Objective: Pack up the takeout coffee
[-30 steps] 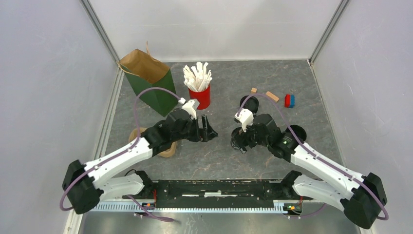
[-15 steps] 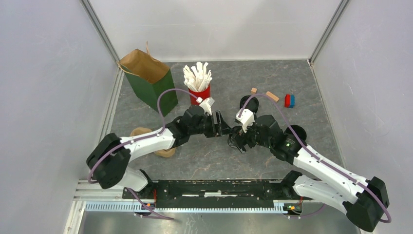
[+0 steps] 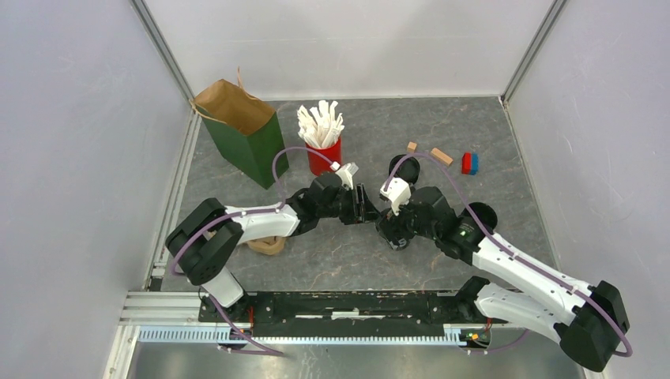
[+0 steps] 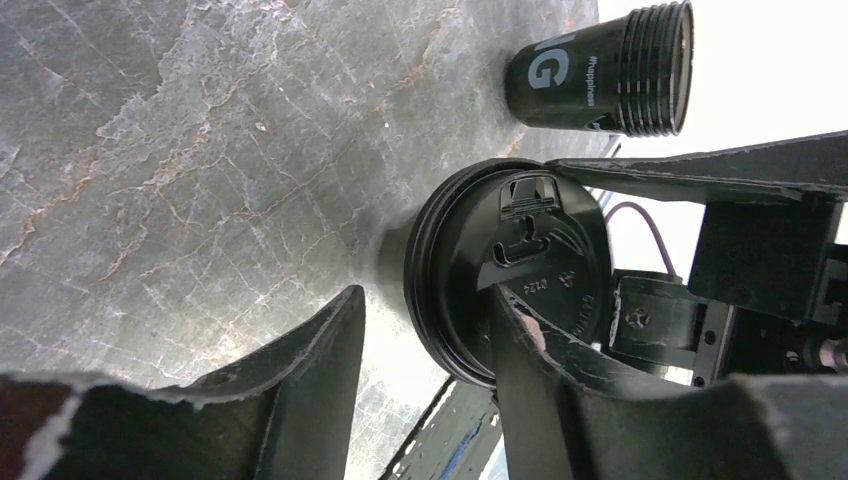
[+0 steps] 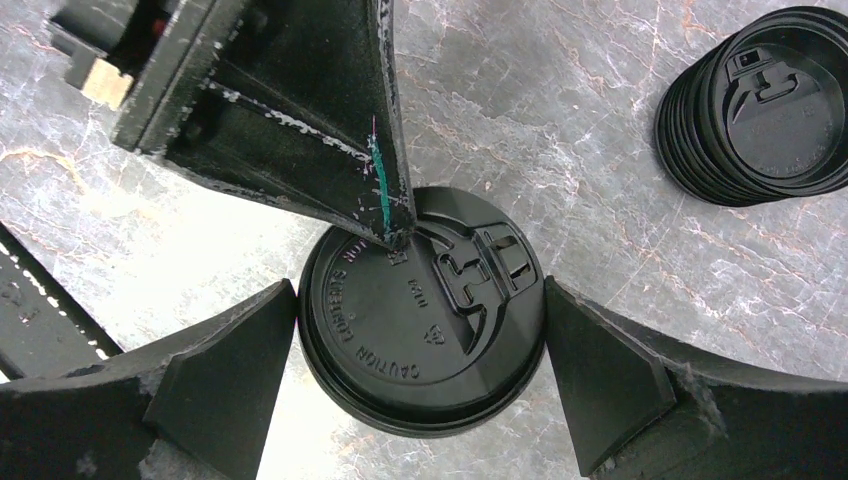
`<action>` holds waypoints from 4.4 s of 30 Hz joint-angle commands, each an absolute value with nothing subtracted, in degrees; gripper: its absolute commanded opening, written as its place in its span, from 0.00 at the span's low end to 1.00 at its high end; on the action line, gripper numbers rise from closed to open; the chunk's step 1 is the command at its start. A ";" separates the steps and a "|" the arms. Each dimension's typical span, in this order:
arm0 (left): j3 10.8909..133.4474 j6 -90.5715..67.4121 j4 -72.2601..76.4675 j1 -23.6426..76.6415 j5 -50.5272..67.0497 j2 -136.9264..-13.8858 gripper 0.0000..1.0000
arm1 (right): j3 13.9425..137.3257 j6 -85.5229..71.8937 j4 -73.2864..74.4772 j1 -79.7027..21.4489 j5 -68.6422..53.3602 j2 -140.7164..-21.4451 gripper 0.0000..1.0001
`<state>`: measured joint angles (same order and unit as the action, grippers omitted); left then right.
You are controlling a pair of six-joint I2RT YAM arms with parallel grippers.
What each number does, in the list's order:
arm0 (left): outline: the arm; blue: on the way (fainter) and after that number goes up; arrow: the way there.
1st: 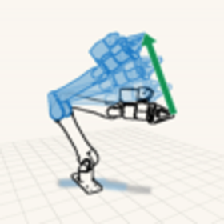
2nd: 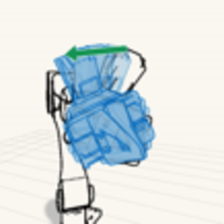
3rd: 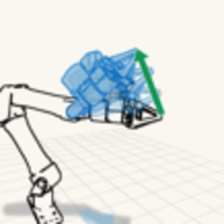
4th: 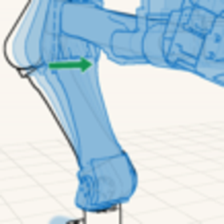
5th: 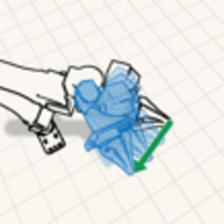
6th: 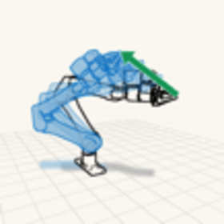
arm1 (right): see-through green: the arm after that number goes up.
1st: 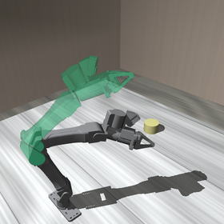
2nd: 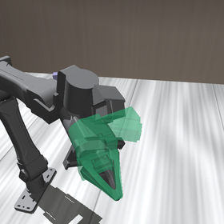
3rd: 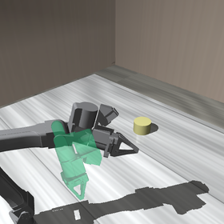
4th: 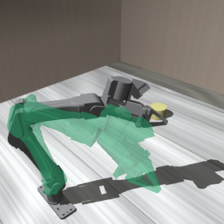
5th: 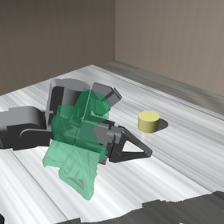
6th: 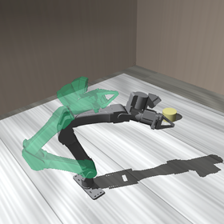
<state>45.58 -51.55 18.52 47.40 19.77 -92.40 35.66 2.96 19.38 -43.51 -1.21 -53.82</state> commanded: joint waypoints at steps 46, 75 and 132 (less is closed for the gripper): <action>47.81 -46.44 2.82 49.12 14.29 -83.38 0.64 | 19.78 -12.24 7.54 -44.20 1.65 -47.56 0.84; 49.98 -63.90 5.60 44.29 23.09 -74.02 0.73 | 4.29 9.57 -34.32 -44.21 -5.41 -26.85 0.80; 48.49 -68.30 28.79 45.96 22.56 -90.26 0.29 | 14.02 1.93 -1.91 -44.20 7.50 -32.78 0.98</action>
<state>44.86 -72.18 22.70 45.50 22.11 -89.27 11.57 3.77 -9.06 -44.14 5.06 -31.20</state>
